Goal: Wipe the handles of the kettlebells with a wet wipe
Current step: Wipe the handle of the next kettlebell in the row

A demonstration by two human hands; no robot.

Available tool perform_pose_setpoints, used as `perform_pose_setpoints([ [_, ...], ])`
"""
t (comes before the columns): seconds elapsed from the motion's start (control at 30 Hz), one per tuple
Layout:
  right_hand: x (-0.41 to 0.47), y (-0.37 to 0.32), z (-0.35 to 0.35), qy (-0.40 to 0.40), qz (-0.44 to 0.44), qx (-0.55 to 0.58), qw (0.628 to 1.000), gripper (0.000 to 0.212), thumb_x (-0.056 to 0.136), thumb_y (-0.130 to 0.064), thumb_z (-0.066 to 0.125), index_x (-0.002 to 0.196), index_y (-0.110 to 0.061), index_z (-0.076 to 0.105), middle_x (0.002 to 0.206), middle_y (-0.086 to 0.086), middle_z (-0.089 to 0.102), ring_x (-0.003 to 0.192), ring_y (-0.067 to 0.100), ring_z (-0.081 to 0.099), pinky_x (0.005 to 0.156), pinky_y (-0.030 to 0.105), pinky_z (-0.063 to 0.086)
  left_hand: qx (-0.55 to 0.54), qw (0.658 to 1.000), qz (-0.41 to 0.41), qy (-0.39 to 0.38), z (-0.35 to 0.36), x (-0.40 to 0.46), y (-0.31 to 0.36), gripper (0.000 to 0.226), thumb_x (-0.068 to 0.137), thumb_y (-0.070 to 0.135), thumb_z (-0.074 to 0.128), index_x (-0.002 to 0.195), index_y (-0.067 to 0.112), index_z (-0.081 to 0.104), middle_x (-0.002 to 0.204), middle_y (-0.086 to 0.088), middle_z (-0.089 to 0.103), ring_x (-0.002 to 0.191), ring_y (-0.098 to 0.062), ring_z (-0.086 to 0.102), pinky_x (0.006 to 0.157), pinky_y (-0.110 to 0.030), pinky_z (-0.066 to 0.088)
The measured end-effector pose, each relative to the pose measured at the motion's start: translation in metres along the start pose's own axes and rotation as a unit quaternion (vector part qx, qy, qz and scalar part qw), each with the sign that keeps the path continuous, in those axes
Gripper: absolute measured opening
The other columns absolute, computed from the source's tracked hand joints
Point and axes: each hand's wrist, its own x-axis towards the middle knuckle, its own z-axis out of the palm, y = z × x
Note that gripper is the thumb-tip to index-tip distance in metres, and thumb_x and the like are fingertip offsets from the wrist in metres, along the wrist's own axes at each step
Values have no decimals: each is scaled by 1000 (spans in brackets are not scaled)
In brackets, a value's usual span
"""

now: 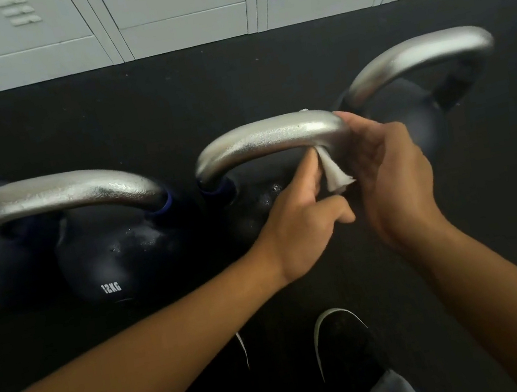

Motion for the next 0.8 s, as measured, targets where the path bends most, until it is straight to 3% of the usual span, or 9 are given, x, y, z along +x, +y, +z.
perform_pose_setpoints([
  [0.07, 3, 3, -2, -10, -6, 1, 1000, 53, 105, -16, 25, 127, -15, 73, 123, -1, 77, 125, 13, 67, 115, 41, 46, 63, 998, -16, -5, -3, 6, 7, 67, 65, 29, 64, 129, 14, 51, 127, -17, 62, 125, -32, 57, 106, -61, 44],
  [0.2, 4, 4, -4, -36, -14, -12, 999, 55, 106, -16, 23, 132, -15, 71, 128, -2, 75, 127, 12, 65, 116, 40, 45, 169, 985, -25, -19, -5, 10, 15, 48, 70, 32, 61, 115, 21, 50, 112, -4, 60, 107, -23, 58, 96, -55, 49],
  [0.3, 1, 3, -6, -37, -7, -5, 999, 53, 107, -15, 24, 136, -14, 69, 130, -4, 74, 128, 8, 64, 117, 36, 45, 213, 977, -8, -21, -5, 4, 12, 41, 79, 30, 63, 114, 26, 42, 124, -1, 51, 136, -32, 40, 109, -56, 40],
  [0.37, -1, 3, -7, -37, -7, -10, 999, 52, 108, -16, 25, 138, -17, 67, 135, -6, 71, 130, 6, 62, 119, 34, 43, 239, 971, 10, -19, -4, -1, 11, 44, 87, 21, 65, 122, 23, 39, 120, 3, 50, 145, -20, 20, 124, -53, 21],
  [0.47, -1, 5, -10, -43, -1, -9, 999, 51, 108, -17, 26, 140, -18, 66, 139, -8, 69, 134, 5, 59, 121, 35, 40, 334, 940, 60, -30, -5, 2, 10, 51, 86, 30, 59, 130, 17, 36, 94, 14, 52, 122, -12, 45, 129, -47, -2],
  [0.53, 0, 5, -10, -52, -2, -6, 999, 52, 107, -18, 25, 141, -17, 65, 138, -7, 69, 134, 6, 59, 122, 37, 40, 379, 923, 59, -39, -9, 11, 12, 49, 81, 40, 52, 123, 19, 38, 85, 13, 55, 112, -15, 58, 128, -50, 0],
  [0.7, 2, 5, -10, -58, -7, -1, 998, 54, 108, -15, 23, 140, -14, 66, 136, -8, 71, 132, 5, 60, 121, 35, 40, 410, 909, 55, -41, -12, 17, 16, 40, 84, 43, 51, 116, 23, 38, 81, 12, 54, 99, -14, 60, 125, -55, 5],
  [0.8, 3, 7, -11, -53, -6, -2, 999, 52, 108, -16, 24, 139, -16, 66, 137, -6, 70, 133, 7, 60, 121, 37, 41, 415, 907, 64, -27, -8, 9, 12, 54, 81, 43, 52, 128, 21, 36, 82, 14, 51, 106, -16, 61, 125, -58, -2],
])
